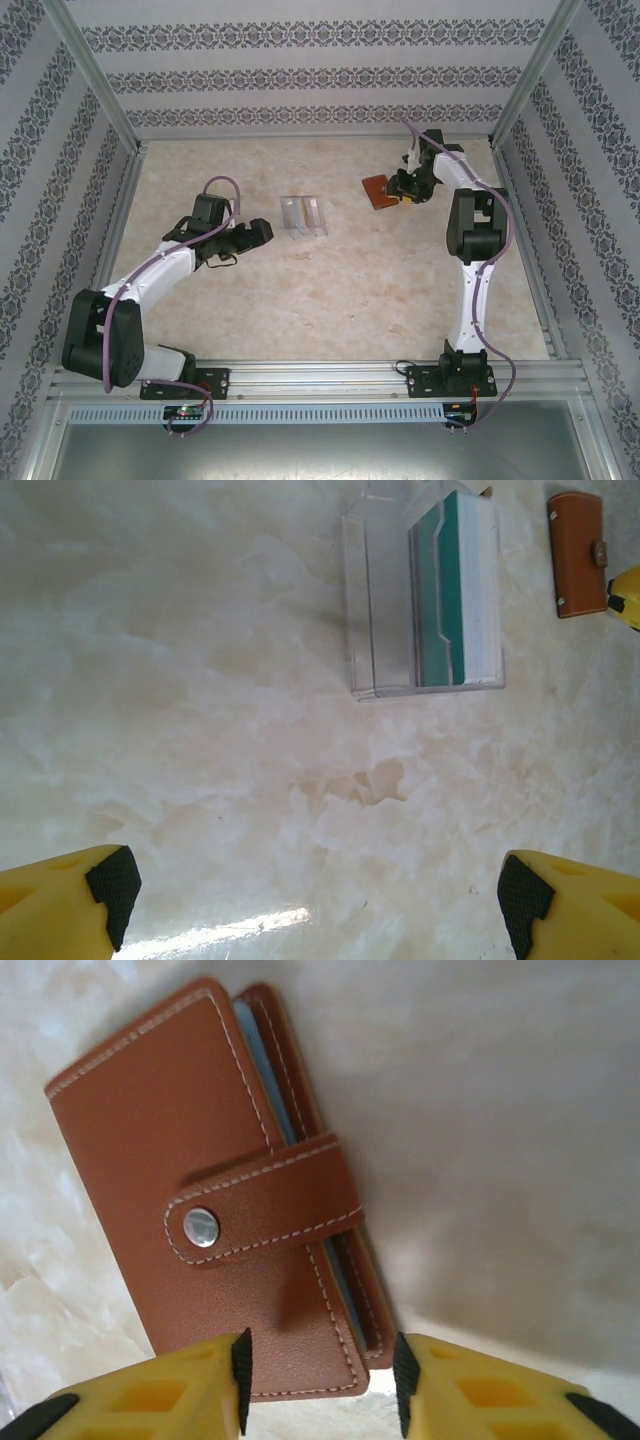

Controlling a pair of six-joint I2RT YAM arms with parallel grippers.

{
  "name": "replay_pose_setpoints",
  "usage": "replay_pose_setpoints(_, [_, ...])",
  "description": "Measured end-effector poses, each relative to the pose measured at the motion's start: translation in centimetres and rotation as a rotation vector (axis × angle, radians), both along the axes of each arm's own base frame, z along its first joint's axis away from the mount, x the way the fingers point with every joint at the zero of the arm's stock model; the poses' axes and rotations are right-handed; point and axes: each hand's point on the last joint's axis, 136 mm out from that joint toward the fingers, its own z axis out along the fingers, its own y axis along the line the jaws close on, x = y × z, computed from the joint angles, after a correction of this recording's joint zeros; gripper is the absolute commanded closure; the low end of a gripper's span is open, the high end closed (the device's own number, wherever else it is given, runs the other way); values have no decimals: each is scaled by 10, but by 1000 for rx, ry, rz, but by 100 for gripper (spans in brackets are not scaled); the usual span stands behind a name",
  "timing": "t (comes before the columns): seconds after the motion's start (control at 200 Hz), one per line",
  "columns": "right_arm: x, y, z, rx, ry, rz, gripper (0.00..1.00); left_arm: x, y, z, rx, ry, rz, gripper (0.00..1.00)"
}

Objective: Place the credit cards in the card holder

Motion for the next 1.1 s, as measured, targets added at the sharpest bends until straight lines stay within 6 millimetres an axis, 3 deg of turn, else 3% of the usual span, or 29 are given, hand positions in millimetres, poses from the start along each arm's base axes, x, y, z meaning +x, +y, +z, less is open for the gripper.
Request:
replay_pose_setpoints(0.295, [-7,12,3,73,22,26,65,-2,-6,-10,3,29,-13,6])
replay_pose_setpoints(0.575, [-11,19,5,145,33,41,57,-2,-7,-10,3,28,-14,6])
replay_pose_setpoints(0.874, [-10,4,1,220,68,-27,55,-3,-10,-10,5,28,-22,6])
replay_pose_setpoints(1.104, [-14,6,-5,241,92,-26,59,-1,-16,-9,6,26,-34,7])
